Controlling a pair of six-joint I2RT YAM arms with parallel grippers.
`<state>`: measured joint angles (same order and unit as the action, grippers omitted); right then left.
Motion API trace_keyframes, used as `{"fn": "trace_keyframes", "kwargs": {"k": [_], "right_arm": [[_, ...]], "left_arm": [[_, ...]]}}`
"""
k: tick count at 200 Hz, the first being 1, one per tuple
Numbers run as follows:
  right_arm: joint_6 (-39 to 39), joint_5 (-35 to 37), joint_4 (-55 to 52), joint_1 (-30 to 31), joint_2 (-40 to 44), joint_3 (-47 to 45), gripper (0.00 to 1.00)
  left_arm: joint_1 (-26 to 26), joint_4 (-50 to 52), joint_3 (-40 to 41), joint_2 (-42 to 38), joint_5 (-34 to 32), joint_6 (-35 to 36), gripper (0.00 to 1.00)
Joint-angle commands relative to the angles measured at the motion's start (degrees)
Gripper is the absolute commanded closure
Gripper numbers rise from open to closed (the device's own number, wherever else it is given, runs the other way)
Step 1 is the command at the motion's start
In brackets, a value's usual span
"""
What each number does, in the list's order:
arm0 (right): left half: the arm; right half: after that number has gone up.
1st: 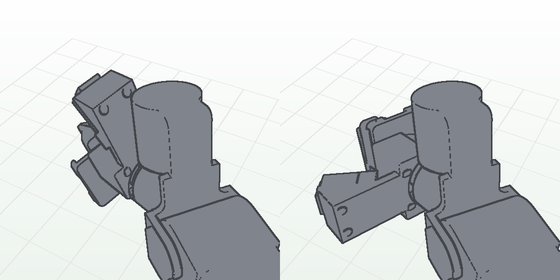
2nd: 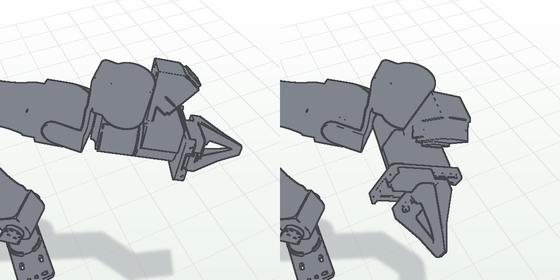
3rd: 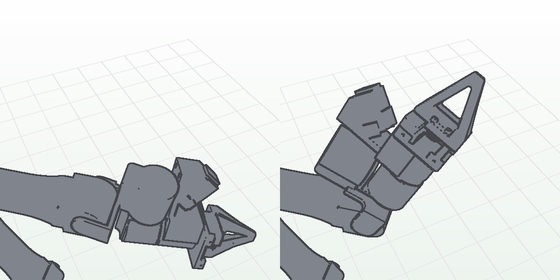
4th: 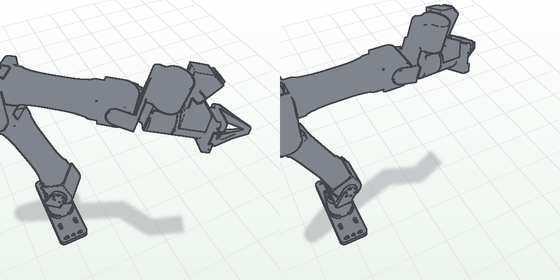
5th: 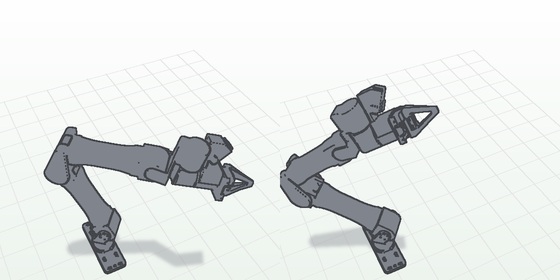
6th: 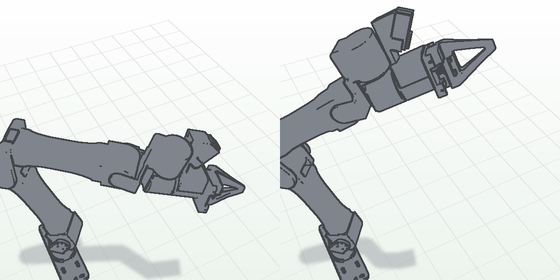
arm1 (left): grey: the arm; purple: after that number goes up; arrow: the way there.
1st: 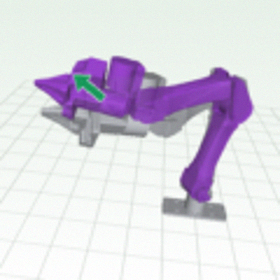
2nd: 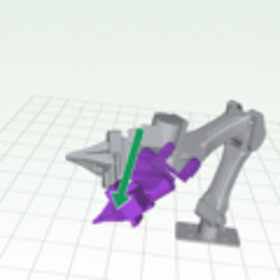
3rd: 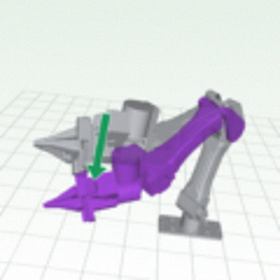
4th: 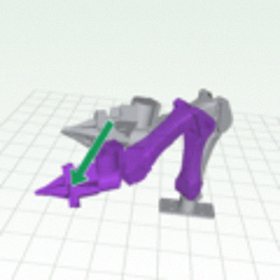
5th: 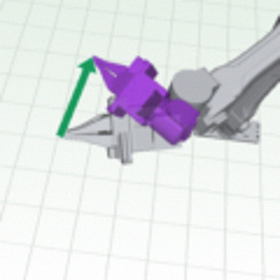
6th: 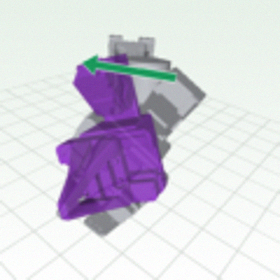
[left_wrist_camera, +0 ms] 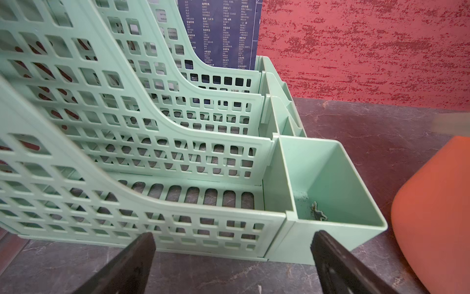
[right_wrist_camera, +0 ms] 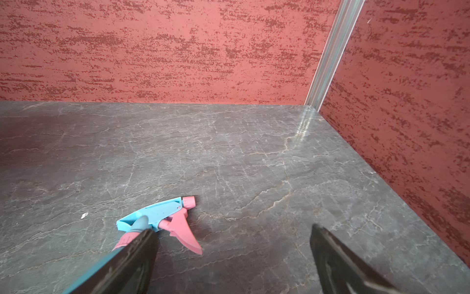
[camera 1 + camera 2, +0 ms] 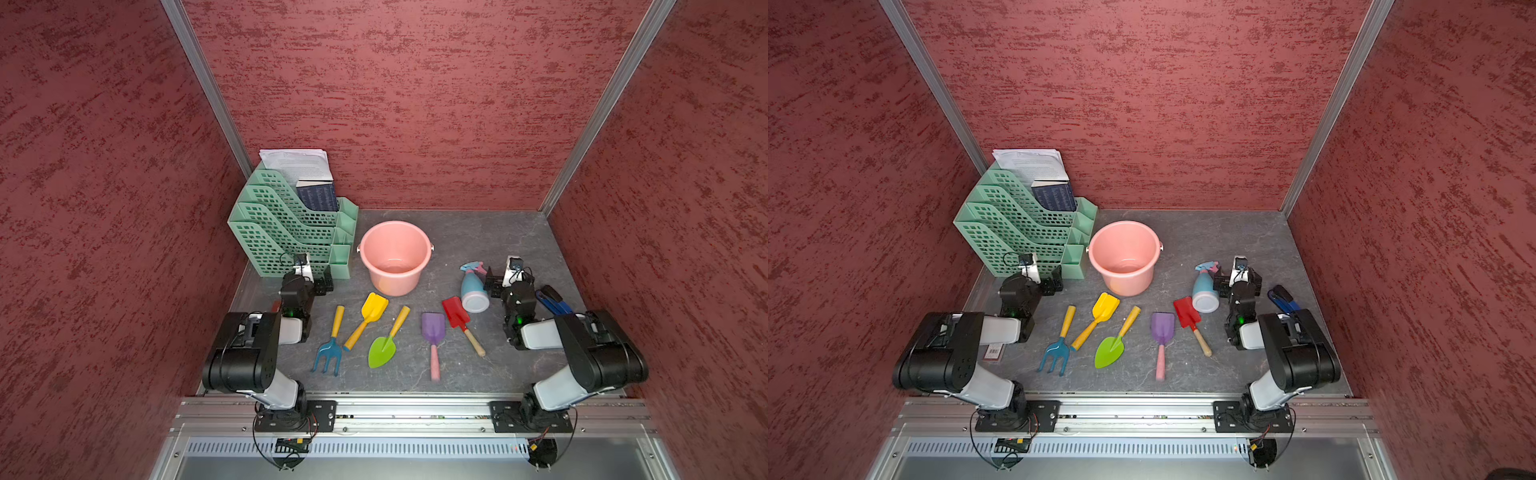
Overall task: Organize the gardening tools
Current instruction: Pick up the gardening tool from the center of the board.
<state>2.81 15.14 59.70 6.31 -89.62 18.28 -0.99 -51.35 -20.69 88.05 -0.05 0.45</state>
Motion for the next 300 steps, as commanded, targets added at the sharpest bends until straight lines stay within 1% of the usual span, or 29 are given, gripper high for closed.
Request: {"fn": "trace_keyframes", "kwargs": {"k": [1, 60, 81, 102, 109, 117, 130, 145, 157, 168, 185, 201, 217, 226, 242, 253, 275, 300], "right_arm": [[-0.4, -0.8, -0.4, -0.2, 0.1, 1.1, 0.02], [-0.5, -1.1, -1.2, -0.4, 0.0, 1.5, 0.02], [-0.9, -2.2, -2.3, -0.9, 0.1, 2.0, 0.02], [-1.6, -5.3, -4.5, -2.2, 0.7, 2.8, 0.02], [-1.4, -5.2, -5.6, -2.3, 1.9, 3.1, 0.02], [-0.7, -6.3, -9.6, -2.2, 4.7, 4.2, 0.02], [-0.4, -6.1, -24.7, -1.8, 10.6, 10.3, 0.02], [-4.8, -1.1, -34.3, -1.6, 13.9, 16.1, 0.01], [-5.9, -2.2, -44.3, -1.7, 15.2, 22.3, 0.02], [-7.7, -1.7, -55.3, -1.7, 14.8, 29.0, 0.02], [-9.1, -2.6, -67.6, -1.7, 13.4, 36.7, 0.02], [-10.7, -6.5, -80.3, -1.7, 10.1, 45.0, 0.02], [-12.8, -11.9, -93.2, -1.6, 5.3, 53.3, 0.02], [-13.8, -16.2, -98.9, -1.6, 2.9, 56.5, 0.02], [-14.7, -23.2, -106.0, -1.6, -0.9, 60.3, 0.01], [-15.0, -25.7, -109.5, -1.6, -3.2, 62.3, 0.02], [-14.9, -27.1, -113.5, -1.5, -7.3, 65.0, 0.02], [-14.4, -25.8, -114.0, -0.7, -11.3, 66.0, 0.01]], "left_arm": [[-0.5, -0.1, -0.9, -0.2, 0.4, -0.4, 0.0], [-0.6, 0.1, -0.9, -0.2, 0.5, -0.4, 0.0], [-0.5, 0.2, -1.0, -0.2, 0.5, -0.4, 0.0], [-0.4, 0.0, -1.0, -0.3, 0.5, -0.4, 0.0], [-0.3, 1.4, -1.4, -1.1, -0.6, -0.4, 0.0], [-0.2, 5.9, -2.8, -3.2, -2.8, -1.4, 0.0], [-0.5, 16.1, -5.9, -7.2, -4.0, -1.9, 0.0], [-0.3, 26.7, -8.8, -11.1, -4.1, -1.1, 0.0], [0.0, 33.7, -10.5, -14.6, -5.1, -2.4, 0.0], [0.4, 42.4, -12.7, -18.4, -7.5, -5.4, 0.0], [1.1, 50.6, -14.4, -24.6, -5.7, -7.4, 0.02], [1.8, 58.1, -16.2, -29.5, -3.8, -8.9, 0.03], [2.1, 67.1, -19.3, -31.6, -1.8, -10.2, 0.03], [2.3, 70.8, -20.6, -32.3, -0.2, -10.4, 0.03], [2.6, 76.3, -21.8, -33.6, 2.4, -11.7, 0.02], [2.7, 78.5, -22.1, -34.5, 4.6, -12.6, 0.02], [2.9, 80.6, -22.3, -35.3, 8.9, -14.2, 0.01], [3.3, 80.9, -22.0, -35.4, 11.6, -14.8, 0.0]]}}
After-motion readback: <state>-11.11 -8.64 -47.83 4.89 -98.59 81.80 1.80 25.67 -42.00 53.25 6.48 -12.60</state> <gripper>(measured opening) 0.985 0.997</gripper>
